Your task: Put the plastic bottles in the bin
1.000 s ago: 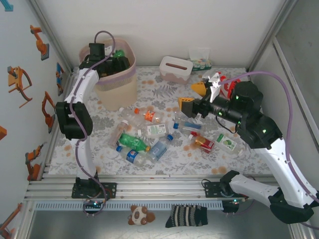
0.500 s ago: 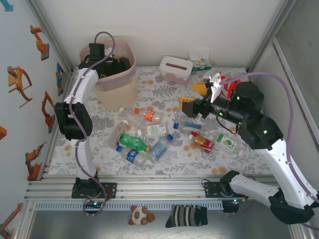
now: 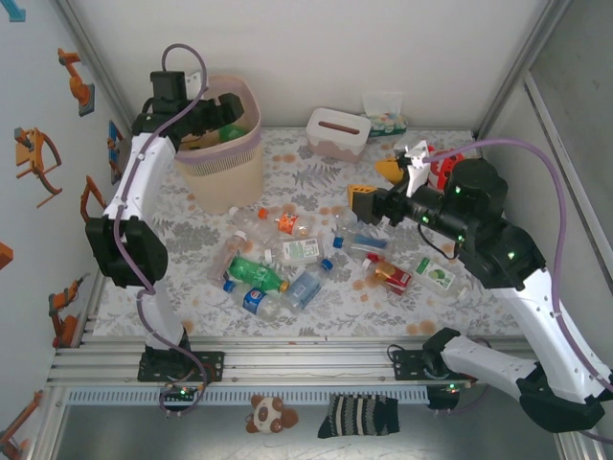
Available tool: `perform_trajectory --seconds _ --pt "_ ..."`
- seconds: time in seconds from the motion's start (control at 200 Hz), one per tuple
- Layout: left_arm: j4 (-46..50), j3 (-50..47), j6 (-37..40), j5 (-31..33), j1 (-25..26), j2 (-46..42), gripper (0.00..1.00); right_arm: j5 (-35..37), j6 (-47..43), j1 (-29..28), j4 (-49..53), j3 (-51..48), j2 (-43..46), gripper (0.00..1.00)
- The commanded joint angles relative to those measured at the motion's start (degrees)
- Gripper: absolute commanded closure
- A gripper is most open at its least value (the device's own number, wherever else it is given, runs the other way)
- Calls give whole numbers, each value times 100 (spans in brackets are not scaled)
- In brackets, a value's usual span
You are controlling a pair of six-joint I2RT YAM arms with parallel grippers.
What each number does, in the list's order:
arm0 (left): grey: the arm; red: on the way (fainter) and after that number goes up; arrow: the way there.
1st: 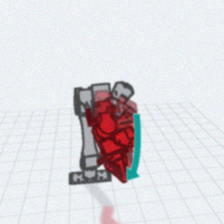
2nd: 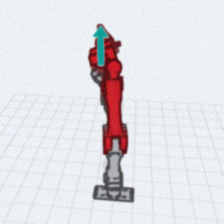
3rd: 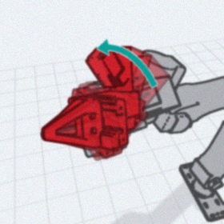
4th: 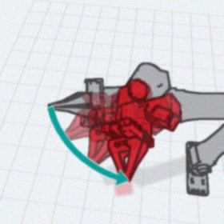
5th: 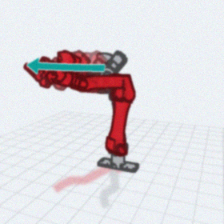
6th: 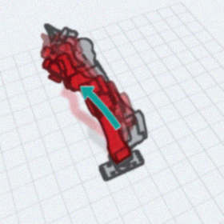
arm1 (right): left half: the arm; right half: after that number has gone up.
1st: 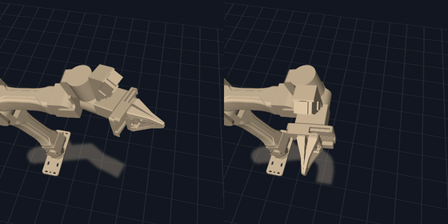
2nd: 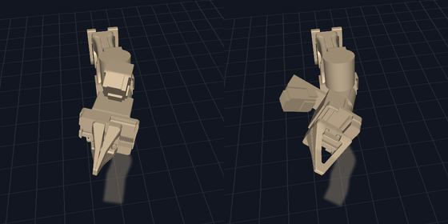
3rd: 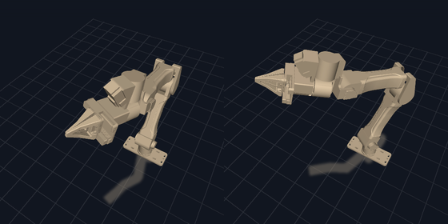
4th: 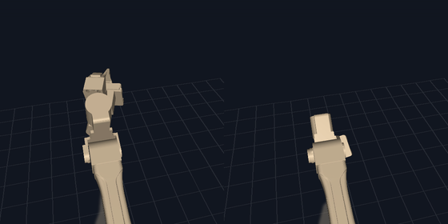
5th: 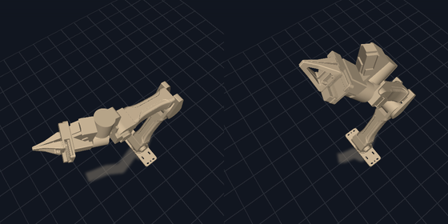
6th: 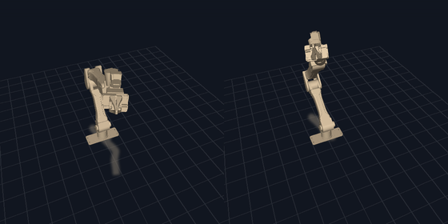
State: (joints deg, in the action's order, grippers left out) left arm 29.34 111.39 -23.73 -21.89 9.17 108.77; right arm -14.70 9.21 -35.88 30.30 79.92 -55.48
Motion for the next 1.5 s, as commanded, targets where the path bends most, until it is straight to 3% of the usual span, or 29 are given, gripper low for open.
perform_trajectory --seconds 0.0,0.26,0.446,0.821,1.102,1.497 --pt "-184 -171 -9 9 -38 -426 16 659 192 -24 281 151 -37 18" --pt "-634 -981 33 -77 -38 -1242 16 1856 1188 -24 1032 54 -303 17" --pt "-859 -1712 40 -105 -30 -1931 16 2102 2060 -16 1134 -513 -345 15" --pt "-957 -3207 -61 -75 23 -3266 16 3072 4971 -16 1768 -868 -1388 12" --pt "-821 -3941 -97 110 59 -3964 16 3021 5371 19 2323 -77 -2975 12" --pt "-528 -4186 -106 273 129 -4412 16 2179 5442 570 1420 222 -4346 14"
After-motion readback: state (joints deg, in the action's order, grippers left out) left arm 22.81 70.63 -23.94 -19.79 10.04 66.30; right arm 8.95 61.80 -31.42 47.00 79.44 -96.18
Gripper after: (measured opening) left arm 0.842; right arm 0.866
